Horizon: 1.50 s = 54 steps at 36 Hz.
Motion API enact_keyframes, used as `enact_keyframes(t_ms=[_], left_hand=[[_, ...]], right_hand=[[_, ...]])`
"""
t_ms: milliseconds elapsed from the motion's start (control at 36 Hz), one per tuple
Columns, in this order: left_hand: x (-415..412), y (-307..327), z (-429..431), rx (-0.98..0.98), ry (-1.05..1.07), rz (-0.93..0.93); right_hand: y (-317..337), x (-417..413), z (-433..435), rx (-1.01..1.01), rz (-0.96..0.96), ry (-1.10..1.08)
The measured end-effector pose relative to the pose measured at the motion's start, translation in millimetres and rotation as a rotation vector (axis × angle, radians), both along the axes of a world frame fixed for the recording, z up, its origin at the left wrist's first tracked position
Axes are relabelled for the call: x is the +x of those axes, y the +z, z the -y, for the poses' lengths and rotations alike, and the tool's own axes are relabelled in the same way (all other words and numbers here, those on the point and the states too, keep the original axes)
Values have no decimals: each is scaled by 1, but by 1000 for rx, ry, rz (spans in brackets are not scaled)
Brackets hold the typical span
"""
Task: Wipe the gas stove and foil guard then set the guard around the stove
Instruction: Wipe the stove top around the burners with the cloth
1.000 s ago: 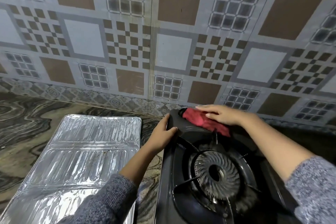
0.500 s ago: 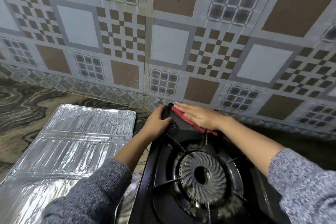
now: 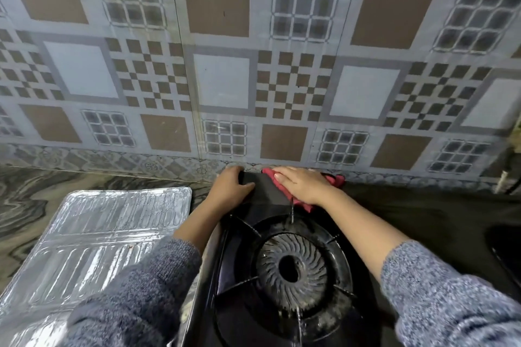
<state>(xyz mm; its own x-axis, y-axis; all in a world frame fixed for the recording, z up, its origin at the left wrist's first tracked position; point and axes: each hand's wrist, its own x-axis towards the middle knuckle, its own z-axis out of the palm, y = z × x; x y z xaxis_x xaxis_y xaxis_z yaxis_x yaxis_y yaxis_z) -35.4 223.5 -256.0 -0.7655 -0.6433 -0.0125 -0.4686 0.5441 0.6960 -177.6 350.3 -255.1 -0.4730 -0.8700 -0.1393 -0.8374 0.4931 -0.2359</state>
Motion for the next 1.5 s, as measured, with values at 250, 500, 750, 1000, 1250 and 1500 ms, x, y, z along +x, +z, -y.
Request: enact_keyframes(t_ms=[250,500,750,1000,1250,1500], left_hand=[[-8,6,-1,-136,-114,124],[-36,18,-17,-168,-76,262],[-81,19,-61,-119,-213,275],[-115,18,-102,-124,-345,286],[-135,18,-130,-134,-429,276],[-150,18,-149,-131,-448,266]], right_hand=[[0,-13,-17,44,18,-13],[5,-34,-61,61,25,-46],[6,-60,-105,50,15,-81],[3,-85,-144,37,1,-113],[5,-108,-185,56,-1,-179],[6,-125,-211,67,-11,-192]])
